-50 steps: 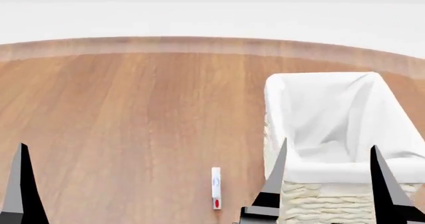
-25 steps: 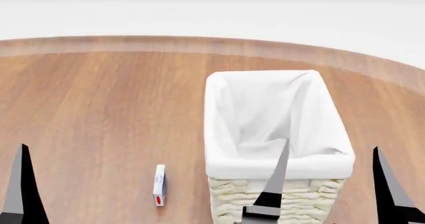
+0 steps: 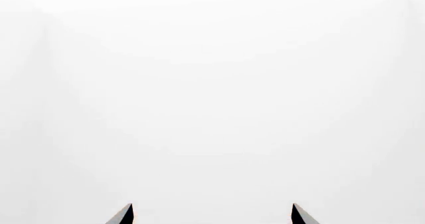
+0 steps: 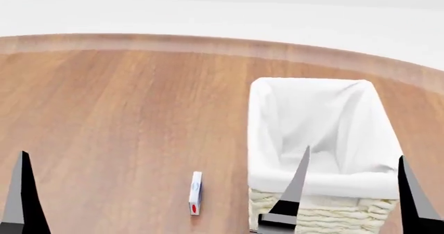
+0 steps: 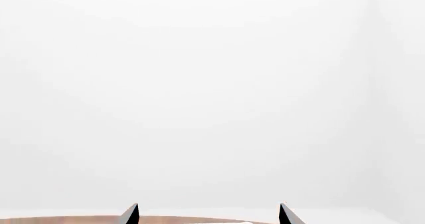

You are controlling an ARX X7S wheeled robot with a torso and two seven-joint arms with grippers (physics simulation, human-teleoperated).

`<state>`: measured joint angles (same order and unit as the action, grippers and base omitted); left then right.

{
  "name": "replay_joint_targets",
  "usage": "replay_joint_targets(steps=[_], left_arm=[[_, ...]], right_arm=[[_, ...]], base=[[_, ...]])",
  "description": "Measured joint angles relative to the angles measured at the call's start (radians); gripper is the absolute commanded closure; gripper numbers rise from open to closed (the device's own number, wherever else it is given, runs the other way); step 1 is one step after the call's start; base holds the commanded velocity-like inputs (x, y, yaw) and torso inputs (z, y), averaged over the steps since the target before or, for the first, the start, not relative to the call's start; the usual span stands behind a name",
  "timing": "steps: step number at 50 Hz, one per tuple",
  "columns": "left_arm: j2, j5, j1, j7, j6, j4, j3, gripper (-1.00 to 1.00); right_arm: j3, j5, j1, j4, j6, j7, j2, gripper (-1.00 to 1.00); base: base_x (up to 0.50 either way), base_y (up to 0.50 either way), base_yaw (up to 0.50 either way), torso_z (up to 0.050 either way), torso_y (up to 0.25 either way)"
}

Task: Pick up the ketchup, and put it in the basket.

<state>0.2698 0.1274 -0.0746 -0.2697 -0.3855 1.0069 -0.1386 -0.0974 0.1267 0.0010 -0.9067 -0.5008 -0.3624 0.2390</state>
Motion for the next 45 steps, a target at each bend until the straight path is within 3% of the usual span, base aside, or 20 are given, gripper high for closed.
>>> replay_joint_targets(steps=[10, 45], left_arm=[[0.006, 0.009, -0.001, -0.008, 0.004, 0.001, 0.002, -1.0], [0.029, 0.14, -0.008, -0.034, 0.011, -0.003, 0.044, -1.0]], right_arm=[[-0.019, -0.005, 0.002, 0.001, 0.001, -0.005, 0.012, -1.0], [-0.03, 0.041, 0.007, 0.003, 0.018, -0.011, 0.033, -1.0]], base=[[0.0, 0.0, 0.4, 0.0, 0.0], [0.0, 0.0, 0.0, 0.05, 0.0]])
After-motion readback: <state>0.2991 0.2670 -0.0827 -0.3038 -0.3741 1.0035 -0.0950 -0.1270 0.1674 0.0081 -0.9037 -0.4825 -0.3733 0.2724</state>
